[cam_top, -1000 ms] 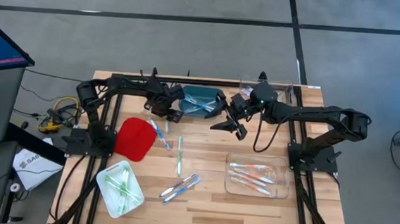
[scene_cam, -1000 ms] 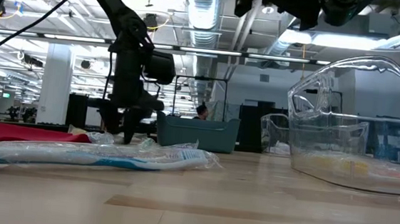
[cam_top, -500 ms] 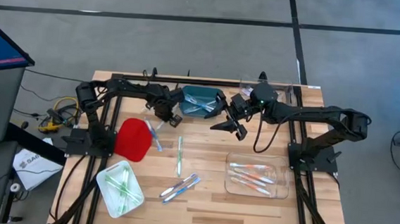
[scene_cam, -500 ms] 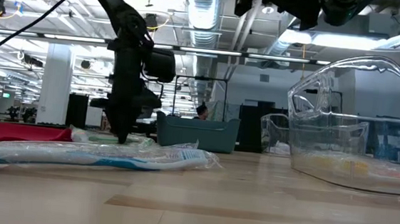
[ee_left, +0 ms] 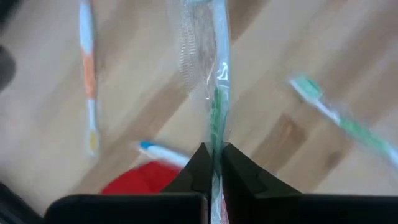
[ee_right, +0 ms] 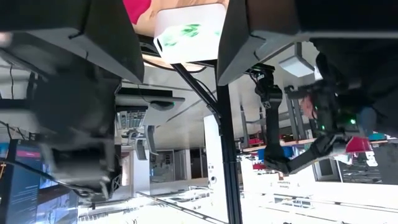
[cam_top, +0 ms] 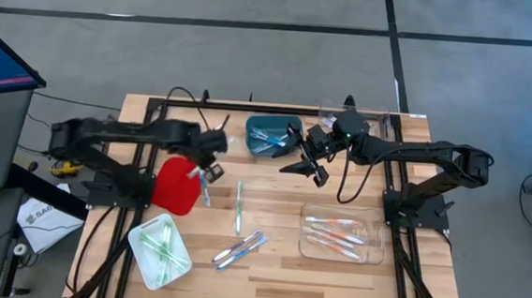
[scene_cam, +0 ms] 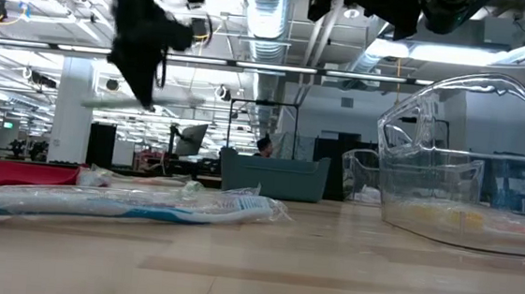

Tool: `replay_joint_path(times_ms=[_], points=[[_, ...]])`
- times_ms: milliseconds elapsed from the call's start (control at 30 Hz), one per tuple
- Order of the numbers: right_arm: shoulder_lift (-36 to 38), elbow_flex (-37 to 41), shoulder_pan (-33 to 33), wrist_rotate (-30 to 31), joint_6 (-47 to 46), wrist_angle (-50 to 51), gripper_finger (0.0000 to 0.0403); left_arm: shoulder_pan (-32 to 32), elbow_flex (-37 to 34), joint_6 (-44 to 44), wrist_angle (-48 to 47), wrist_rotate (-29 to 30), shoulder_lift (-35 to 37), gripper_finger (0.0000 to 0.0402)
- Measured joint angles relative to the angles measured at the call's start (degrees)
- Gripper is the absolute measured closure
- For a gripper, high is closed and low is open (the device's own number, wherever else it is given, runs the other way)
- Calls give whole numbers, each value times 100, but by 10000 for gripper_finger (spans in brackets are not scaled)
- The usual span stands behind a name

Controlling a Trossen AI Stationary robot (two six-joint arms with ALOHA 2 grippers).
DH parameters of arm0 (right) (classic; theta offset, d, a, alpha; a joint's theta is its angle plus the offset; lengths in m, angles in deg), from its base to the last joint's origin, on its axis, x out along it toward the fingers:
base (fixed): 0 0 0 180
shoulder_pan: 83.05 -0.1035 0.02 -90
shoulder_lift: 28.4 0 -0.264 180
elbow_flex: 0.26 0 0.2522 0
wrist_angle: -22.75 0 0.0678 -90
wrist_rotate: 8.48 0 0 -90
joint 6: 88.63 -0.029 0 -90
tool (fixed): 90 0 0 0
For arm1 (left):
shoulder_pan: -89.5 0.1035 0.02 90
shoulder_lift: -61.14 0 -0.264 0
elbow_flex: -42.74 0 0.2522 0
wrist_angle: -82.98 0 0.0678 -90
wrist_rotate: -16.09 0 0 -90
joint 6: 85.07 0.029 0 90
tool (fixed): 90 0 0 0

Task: Pick & Place Toothbrushes
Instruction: Put the green toothbrush into the white bin

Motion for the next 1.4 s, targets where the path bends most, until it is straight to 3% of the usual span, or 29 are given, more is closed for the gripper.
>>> replay_joint_path(times_ms=[133, 400, 600, 700, 1100, 1400], points=[[-1, 0, -33, 0, 0, -18, 205, -884, 1, 395, -537, -75, 552, 395], [-1, 0, -33, 0, -1, -26, 209, -3272, 9, 843, -1198, -322, 1097, 395], [-1, 0, -38, 0, -10, -115, 206, -4680, 9, -596, -1195, -77, 910, 395], [-1, 0, -73, 0, -13, -150, 204, -5254, 9, -797, -1223, -22, 725, 396], [-1, 0, -269, 0, -15, -292, 208, -6522, 9, -1435, -1242, -15, 437, 396], [-1, 0, -403, 2, -15, -338, 208, -7094, -15, -1276, -1200, -28, 84, 396]])
